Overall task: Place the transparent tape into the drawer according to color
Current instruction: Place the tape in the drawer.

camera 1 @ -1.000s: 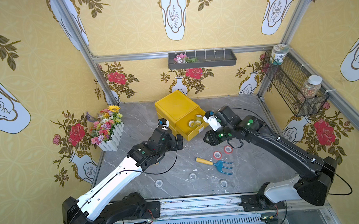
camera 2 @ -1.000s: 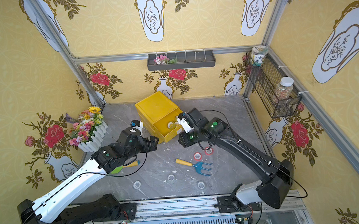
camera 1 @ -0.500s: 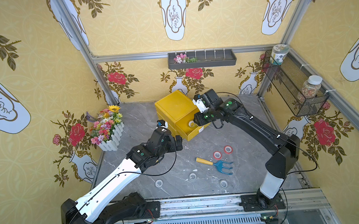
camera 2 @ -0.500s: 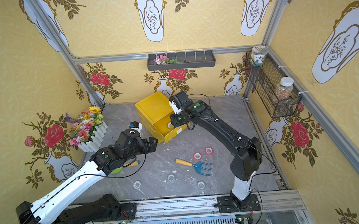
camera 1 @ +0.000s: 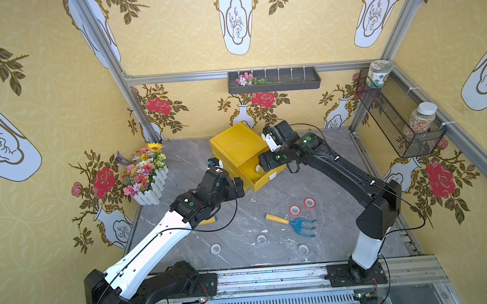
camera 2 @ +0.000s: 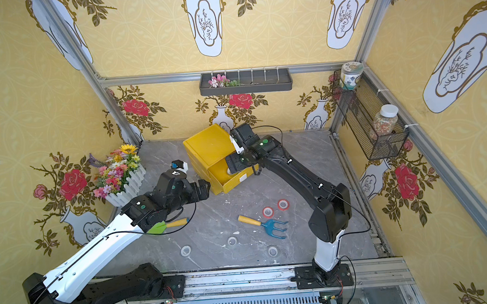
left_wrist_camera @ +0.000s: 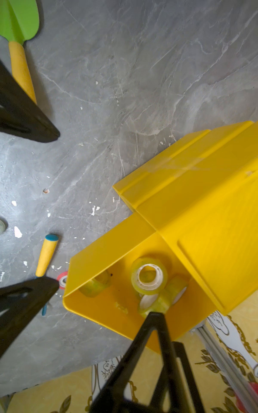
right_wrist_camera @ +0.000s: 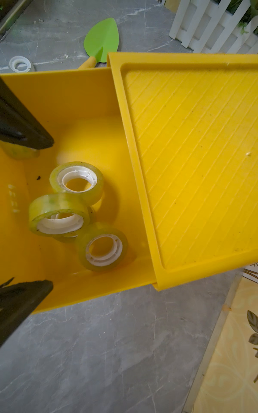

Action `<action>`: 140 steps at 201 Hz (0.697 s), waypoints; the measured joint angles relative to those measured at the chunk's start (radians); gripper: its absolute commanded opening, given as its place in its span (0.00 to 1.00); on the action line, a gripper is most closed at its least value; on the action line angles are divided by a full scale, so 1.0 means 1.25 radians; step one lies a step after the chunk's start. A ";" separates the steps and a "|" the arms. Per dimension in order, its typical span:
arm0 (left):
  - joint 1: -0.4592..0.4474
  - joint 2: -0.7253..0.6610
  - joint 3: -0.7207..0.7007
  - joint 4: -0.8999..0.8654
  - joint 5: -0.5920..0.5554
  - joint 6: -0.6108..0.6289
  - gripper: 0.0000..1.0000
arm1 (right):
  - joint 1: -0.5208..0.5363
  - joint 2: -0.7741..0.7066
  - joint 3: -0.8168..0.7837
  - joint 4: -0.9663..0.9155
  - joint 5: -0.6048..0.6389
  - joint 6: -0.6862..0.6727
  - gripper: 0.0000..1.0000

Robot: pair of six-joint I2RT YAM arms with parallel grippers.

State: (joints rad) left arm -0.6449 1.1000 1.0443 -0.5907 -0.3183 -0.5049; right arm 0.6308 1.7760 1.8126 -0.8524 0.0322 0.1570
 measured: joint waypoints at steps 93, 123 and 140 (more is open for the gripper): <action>0.119 0.238 0.220 0.071 0.021 0.046 0.90 | 0.056 -0.304 -0.415 0.202 0.018 0.133 0.53; 0.129 0.301 0.253 0.066 -0.010 0.045 0.90 | 0.055 -0.318 -0.516 0.258 0.014 0.179 0.47; 0.135 0.318 0.261 0.063 -0.019 0.045 0.89 | 0.052 -0.294 -0.533 0.300 0.012 0.192 0.45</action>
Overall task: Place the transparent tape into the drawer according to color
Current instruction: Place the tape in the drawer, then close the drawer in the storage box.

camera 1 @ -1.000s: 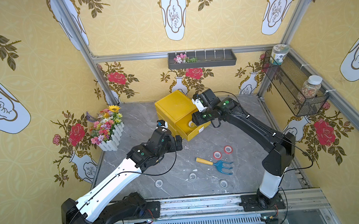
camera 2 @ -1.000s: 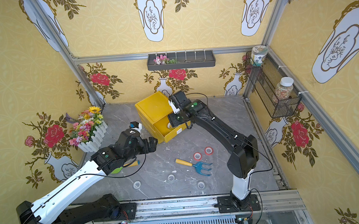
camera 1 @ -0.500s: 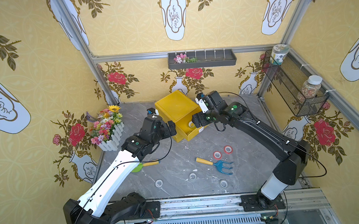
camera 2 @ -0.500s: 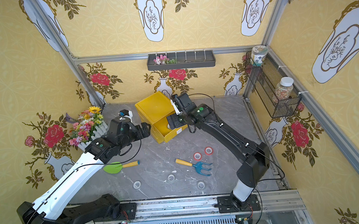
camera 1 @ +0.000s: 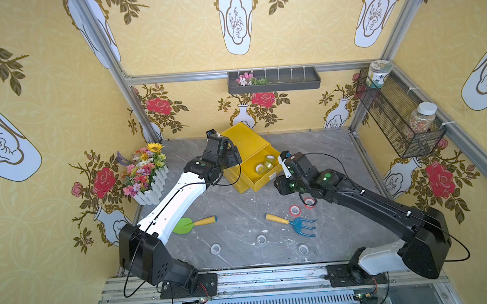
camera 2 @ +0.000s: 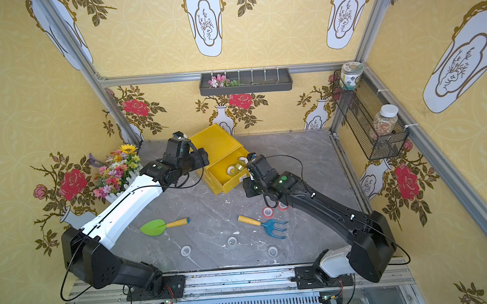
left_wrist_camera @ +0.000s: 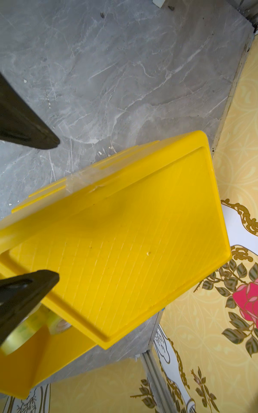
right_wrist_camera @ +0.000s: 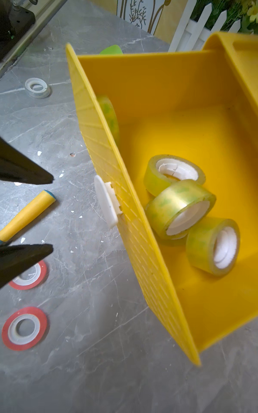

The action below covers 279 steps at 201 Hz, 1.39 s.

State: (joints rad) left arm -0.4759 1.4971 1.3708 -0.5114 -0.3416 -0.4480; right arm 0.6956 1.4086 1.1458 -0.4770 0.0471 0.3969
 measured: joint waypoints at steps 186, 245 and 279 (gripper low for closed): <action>0.012 0.069 -0.003 0.042 0.013 0.002 0.87 | -0.035 0.293 0.083 0.483 -0.074 0.085 0.46; 0.012 0.067 -0.009 0.054 0.019 0.003 0.89 | -0.039 0.266 0.042 0.521 -0.070 0.132 0.65; 0.038 0.063 -0.016 0.055 0.049 0.005 0.89 | -0.110 0.257 -0.089 0.632 -0.114 0.269 0.69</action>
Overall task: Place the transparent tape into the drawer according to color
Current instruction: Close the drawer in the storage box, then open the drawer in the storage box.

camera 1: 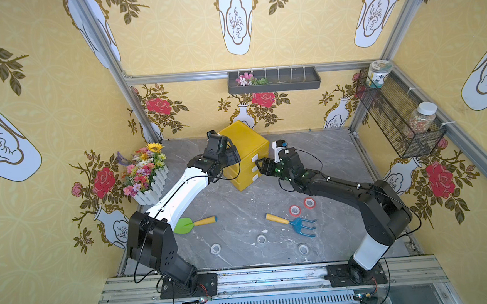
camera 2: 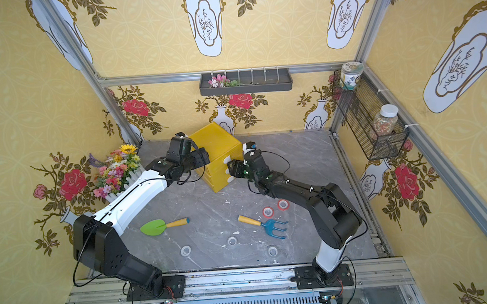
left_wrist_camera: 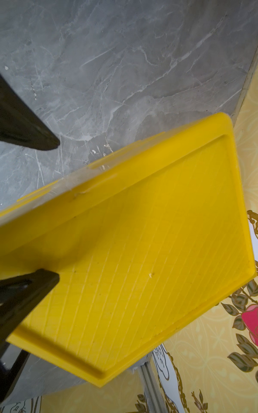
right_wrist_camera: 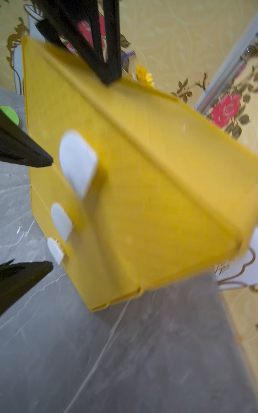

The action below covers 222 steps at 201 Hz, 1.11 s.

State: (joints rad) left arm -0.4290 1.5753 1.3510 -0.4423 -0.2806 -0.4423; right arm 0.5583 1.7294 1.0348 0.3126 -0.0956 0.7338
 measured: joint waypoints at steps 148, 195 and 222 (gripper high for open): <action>0.008 0.008 -0.010 0.033 0.019 -0.002 0.88 | 0.013 0.226 -0.130 0.610 -0.067 0.363 0.69; 0.008 0.009 -0.014 0.042 0.020 -0.002 0.88 | 0.013 0.269 -0.105 0.668 -0.067 0.388 0.61; 0.008 0.013 -0.014 0.046 0.020 -0.003 0.88 | 0.016 0.276 -0.092 0.678 -0.068 0.394 0.57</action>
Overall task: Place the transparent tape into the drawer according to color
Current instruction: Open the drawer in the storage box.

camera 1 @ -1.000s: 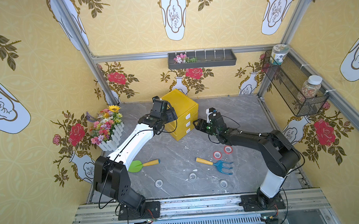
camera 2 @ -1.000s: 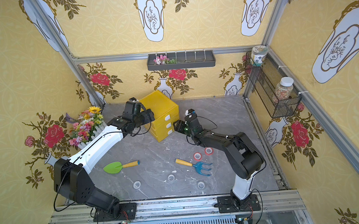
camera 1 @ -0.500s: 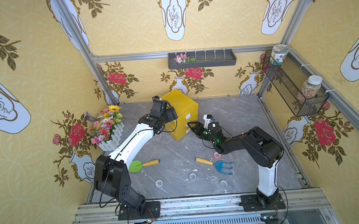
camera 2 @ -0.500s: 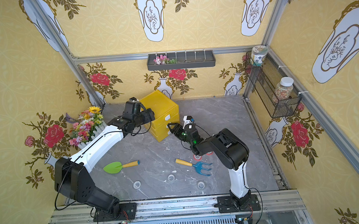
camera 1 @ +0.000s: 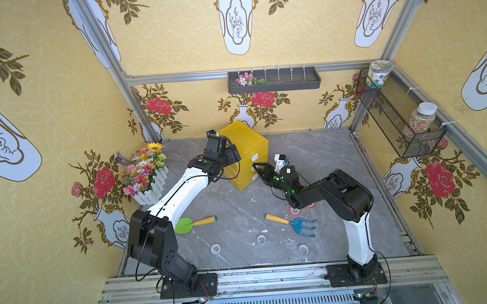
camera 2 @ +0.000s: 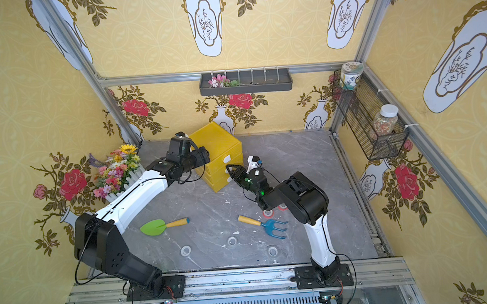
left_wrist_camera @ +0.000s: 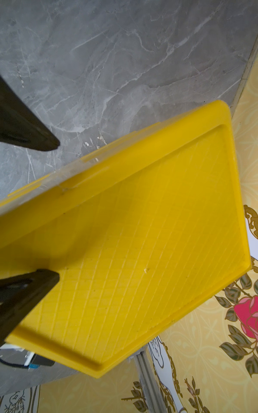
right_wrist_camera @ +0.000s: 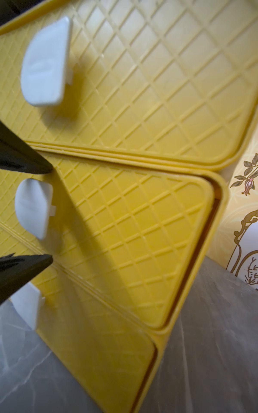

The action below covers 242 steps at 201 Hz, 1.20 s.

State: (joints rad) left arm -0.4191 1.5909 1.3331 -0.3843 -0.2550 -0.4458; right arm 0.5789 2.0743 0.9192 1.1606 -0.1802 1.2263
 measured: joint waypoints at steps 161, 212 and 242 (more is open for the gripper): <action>0.000 0.013 0.006 0.011 0.012 -0.003 0.88 | 0.002 0.010 -0.048 0.093 0.001 0.035 0.40; 0.005 0.019 0.009 0.017 0.016 -0.005 0.88 | -0.004 -0.041 -0.146 0.131 -0.002 0.042 0.39; 0.007 0.020 0.009 0.018 0.019 -0.005 0.88 | -0.008 -0.075 -0.204 0.146 -0.006 0.042 0.39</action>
State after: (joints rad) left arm -0.4099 1.6154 1.3441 -0.3622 -0.2314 -0.4522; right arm 0.5690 1.9804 0.6643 1.3434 -0.1875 1.2793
